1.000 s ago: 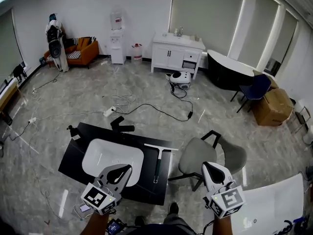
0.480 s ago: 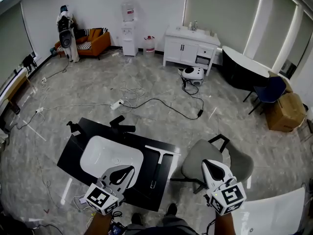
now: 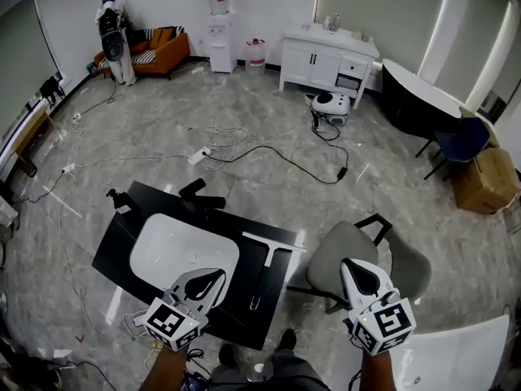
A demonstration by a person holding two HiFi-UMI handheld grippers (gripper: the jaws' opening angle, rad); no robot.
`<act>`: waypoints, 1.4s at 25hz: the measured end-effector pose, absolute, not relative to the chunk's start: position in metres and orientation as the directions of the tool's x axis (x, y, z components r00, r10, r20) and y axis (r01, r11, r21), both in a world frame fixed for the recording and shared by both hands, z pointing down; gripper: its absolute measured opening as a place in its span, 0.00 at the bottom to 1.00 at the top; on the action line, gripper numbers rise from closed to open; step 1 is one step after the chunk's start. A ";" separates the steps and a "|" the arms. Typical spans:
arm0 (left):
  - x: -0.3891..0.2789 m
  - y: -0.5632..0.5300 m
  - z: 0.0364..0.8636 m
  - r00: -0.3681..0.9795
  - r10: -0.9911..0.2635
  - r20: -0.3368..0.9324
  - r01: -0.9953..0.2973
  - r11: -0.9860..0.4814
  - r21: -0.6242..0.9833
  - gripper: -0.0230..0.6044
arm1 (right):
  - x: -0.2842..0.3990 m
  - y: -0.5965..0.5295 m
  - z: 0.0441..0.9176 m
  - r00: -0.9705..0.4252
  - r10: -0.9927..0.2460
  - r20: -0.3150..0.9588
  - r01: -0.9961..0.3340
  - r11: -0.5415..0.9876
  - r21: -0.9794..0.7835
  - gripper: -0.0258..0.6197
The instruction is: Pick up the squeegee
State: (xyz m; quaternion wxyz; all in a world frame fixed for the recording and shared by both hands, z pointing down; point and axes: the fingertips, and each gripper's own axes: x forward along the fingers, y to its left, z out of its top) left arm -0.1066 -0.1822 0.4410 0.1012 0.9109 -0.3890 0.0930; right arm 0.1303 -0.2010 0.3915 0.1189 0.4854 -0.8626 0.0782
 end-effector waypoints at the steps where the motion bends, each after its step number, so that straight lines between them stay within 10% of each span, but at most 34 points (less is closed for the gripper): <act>1: -0.106 -0.185 0.446 0.679 -0.688 0.254 -0.728 -0.675 0.117 0.03 | 0.130 -0.202 0.396 -0.502 -0.816 0.286 -0.855 0.518 -0.024 0.05; 35: -0.028 -0.250 0.655 0.664 -0.547 0.509 -0.723 -0.643 0.252 0.13 | 0.186 -0.214 0.515 -0.480 -0.780 0.400 -0.873 0.471 -0.129 0.05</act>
